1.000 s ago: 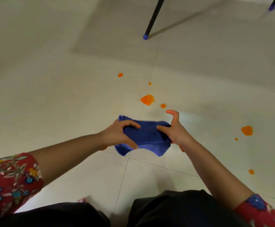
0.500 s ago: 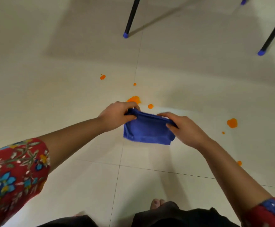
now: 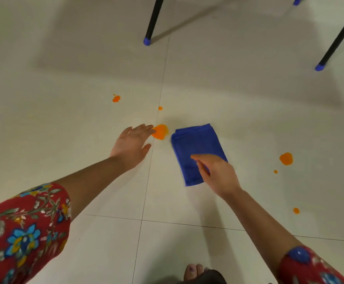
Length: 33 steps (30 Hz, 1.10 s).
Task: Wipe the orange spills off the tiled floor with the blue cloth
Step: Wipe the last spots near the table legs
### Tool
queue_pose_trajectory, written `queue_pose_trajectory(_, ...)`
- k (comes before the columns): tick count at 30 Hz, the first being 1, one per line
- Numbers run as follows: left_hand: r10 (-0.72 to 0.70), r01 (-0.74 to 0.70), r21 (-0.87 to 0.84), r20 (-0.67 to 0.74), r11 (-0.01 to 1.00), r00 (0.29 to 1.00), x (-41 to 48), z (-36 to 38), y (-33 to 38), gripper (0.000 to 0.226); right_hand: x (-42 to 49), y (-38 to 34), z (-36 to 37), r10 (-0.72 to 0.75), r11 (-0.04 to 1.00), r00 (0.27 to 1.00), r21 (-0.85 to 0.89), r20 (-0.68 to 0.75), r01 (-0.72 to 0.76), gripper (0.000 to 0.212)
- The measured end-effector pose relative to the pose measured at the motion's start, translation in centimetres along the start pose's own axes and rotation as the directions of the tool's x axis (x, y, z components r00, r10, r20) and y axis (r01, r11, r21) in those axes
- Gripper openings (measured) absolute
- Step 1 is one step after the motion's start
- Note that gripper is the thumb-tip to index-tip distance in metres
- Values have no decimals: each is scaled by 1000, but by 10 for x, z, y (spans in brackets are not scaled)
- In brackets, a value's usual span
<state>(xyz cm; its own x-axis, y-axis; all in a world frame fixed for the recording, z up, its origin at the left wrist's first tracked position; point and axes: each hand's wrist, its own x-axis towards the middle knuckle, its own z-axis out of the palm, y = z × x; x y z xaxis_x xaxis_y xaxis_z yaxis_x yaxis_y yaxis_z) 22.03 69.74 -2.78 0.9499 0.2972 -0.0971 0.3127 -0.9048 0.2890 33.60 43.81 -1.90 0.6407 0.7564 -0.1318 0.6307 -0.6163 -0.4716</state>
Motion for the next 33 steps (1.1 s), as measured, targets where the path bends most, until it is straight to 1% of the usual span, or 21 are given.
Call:
queue_pose_trajectory(2, -38, 38, 29, 13, 999, 999, -13, 12, -18, 49, 20, 12, 14, 47, 998, 994, -28, -94, -50, 33)
queue_pose_trajectory(3, -56, 56, 35, 11, 998, 998, -15, 18, -33, 49, 36, 14, 28, 61, 993, 993, -95, -104, -71, 37)
queue_pose_trajectory(4, -64, 65, 34, -9, 997, 998, -18, 22, -40, 48, 41, 16, 36, 82, 976, 994, -195, -70, -94, 45)
queue_pose_trajectory(5, -78, 79, 25, -32, 997, 996, -20, 26, -47, 48, 45, 17, 46, 117, 948, 993, -297, 2, -111, 54)
queue_pose_trajectory(7, -136, 136, -2, -85, 991, 987, -21, 30, -59, 49, 46, 19, 63, 171, 906, 984, -401, 49, -138, 63)
queue_pose_trajectory(9, -228, 225, -40, -117, 973, 966, -15, 33, -79, 50, 54, 18, 74, 215, 893, 975, -414, 56, -173, 61)
queue_pose_trajectory(11, -328, 322, -63, -155, 945, 932, -13, 35, -100, 49, 62, 20, 77, 243, 888, 970, -407, 23, -213, 58)
queue_pose_trajectory(13, -433, 423, -90, -196, 902, 880, -13, 37, -113, 52, 84, 20, 76, 290, 888, 956, -361, -42, -285, 58)
queue_pose_trajectory(15, -520, 505, -124, -204, 854, 829, -12, 42, -124, 56, 123, 9, 83, 319, 889, 943, -318, -90, -331, 59)
queue_pose_trajectory(16, -540, 523, -133, -198, 842, 818, -11, 46, -127, 57, 139, -4, 87, 305, 897, 949, -310, -81, -315, 60)
queue_pose_trajectory(18, -531, 515, -129, -189, 847, 826, -9, 47, -128, 56, 153, -33, 97, 183, 922, 983, -342, -32, -182, 61)
queue_pose_trajectory(20, -517, 503, -120, -184, 856, 836, -9, 48, -127, 56, 131, -47, 108, 40, 919, 999, -393, 36, -23, 58)
queue_pose_trajectory(21, -519, 505, -119, -182, 855, 835, -10, 47, -127, 57, 113, -46, 109, 4, 909, 998, -417, 56, 20, 56)
queue_pose_trajectory(22, -525, 511, -120, -183, 851, 832, -10, 47, -127, 57, 95, -40, 105, 4, 904, 998, -427, 62, 22, 56)
queue_pose_trajectory(24, -534, 520, -119, -184, 846, 826, -9, 46, -128, 56, 94, -22, 87, 73, 910, 997, -410, 15, -60, 56)
queue_pose_trajectory(27, -532, 516, -126, -186, 847, 826, -7, 46, -130, 55, 149, -18, 78, 258, 893, 962, -359, -91, -273, 58)
queue_pose_trajectory(28, -531, 515, -130, -187, 847, 827, -7, 46, -129, 55, 168, -28, 82, 287, 894, 954, -334, -84, -298, 58)
queue_pose_trajectory(29, -531, 514, -132, -189, 848, 826, -8, 47, -128, 55, 179, -42, 91, 260, 903, 964, -340, -53, -262, 58)
queue_pose_trajectory(30, -532, 516, -132, -192, 847, 825, -8, 47, -128, 55, 181, -56, 103, 162, 918, 987, -365, -14, -156, 58)
queue_pose_trajectory(31, -534, 517, -135, -195, 845, 823, -9, 46, -128, 55, 172, -70, 113, 26, 919, 999, -394, 41, -7, 57)
queue_pose_trajectory(33, -535, 515, -147, -198, 845, 821, -8, 45, -128, 54, 129, -77, 121, -193, 879, 966, -409, 170, 247, 55)
